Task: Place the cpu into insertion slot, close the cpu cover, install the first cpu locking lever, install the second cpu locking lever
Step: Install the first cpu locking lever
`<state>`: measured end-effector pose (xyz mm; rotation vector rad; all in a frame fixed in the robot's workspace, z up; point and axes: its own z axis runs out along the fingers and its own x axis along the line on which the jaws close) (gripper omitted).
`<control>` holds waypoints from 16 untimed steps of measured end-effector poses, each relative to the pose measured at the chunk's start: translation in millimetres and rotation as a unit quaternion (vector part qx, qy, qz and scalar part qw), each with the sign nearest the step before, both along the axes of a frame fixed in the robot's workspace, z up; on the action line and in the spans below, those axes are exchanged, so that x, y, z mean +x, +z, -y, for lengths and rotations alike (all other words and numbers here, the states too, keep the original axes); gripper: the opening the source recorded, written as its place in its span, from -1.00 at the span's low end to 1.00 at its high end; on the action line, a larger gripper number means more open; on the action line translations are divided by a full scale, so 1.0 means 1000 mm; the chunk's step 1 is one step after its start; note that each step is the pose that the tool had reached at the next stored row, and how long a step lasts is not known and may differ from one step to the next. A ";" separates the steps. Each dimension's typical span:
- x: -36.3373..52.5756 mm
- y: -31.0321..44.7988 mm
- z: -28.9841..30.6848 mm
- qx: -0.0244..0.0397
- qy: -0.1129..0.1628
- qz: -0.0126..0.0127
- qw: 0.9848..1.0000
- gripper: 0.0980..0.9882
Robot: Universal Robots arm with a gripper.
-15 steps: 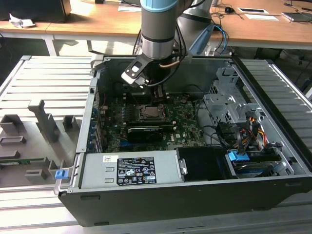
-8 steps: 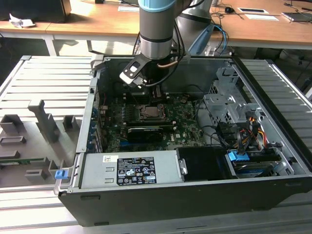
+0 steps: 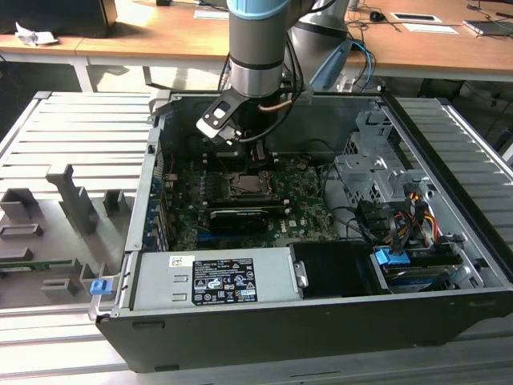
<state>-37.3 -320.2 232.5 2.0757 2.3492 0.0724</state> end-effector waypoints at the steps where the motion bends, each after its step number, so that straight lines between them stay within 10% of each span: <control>1: -0.0001 0.0002 0.0000 0.000 0.000 0.000 1.000 -0.98; 16: -0.0013 0.0324 0.0000 0.000 0.000 0.000 1.000 -0.98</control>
